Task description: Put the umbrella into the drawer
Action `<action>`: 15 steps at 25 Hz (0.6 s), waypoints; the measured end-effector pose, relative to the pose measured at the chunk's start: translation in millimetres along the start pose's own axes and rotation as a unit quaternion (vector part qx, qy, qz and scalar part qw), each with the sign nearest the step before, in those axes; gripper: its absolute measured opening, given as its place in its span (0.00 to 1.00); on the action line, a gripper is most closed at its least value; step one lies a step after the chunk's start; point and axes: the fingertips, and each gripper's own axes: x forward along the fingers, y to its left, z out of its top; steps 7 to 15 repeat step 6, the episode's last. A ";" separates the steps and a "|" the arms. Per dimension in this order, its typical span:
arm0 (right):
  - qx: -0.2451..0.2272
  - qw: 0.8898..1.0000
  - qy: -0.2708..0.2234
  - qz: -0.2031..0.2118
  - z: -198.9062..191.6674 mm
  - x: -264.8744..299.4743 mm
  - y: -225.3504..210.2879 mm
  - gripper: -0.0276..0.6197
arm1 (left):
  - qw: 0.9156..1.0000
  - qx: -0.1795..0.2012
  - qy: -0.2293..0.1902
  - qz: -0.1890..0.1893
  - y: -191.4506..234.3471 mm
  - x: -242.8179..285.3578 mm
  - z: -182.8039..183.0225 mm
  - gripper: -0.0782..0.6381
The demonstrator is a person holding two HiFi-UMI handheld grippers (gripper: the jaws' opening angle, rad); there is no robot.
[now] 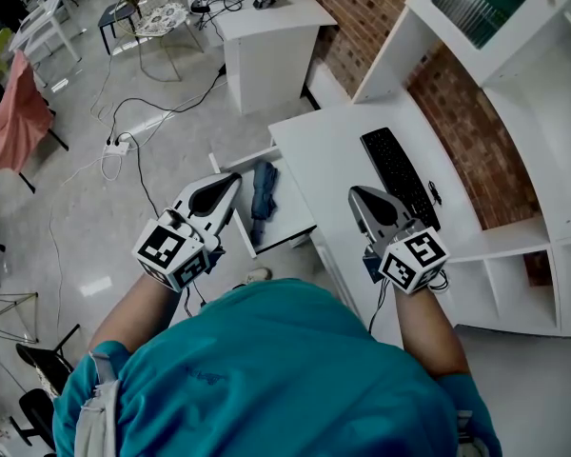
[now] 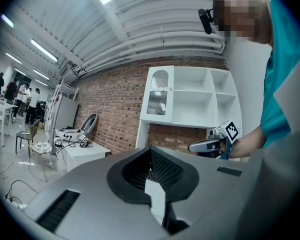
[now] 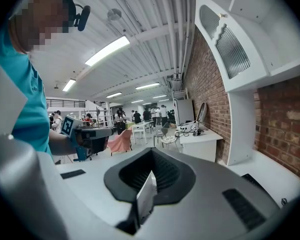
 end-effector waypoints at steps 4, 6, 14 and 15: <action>0.002 1.000 0.003 -0.003 0.1 0.3 0.3 0.08 | 1.000 0.003 -0.001 0.000 0.4 0.4 -0.6 0.13; 0.002 1.000 0.003 -0.002 -0.2 0.7 0.7 0.08 | 1.000 0.003 -0.001 0.000 0.8 -0.1 -1.2 0.13; 0.002 1.000 0.003 -0.002 -0.2 0.7 0.7 0.08 | 1.000 0.003 -0.001 0.000 0.8 -0.1 -1.2 0.13; 0.002 1.000 0.003 -0.002 -0.2 0.7 0.7 0.08 | 1.000 0.003 -0.001 0.000 0.8 -0.1 -1.2 0.13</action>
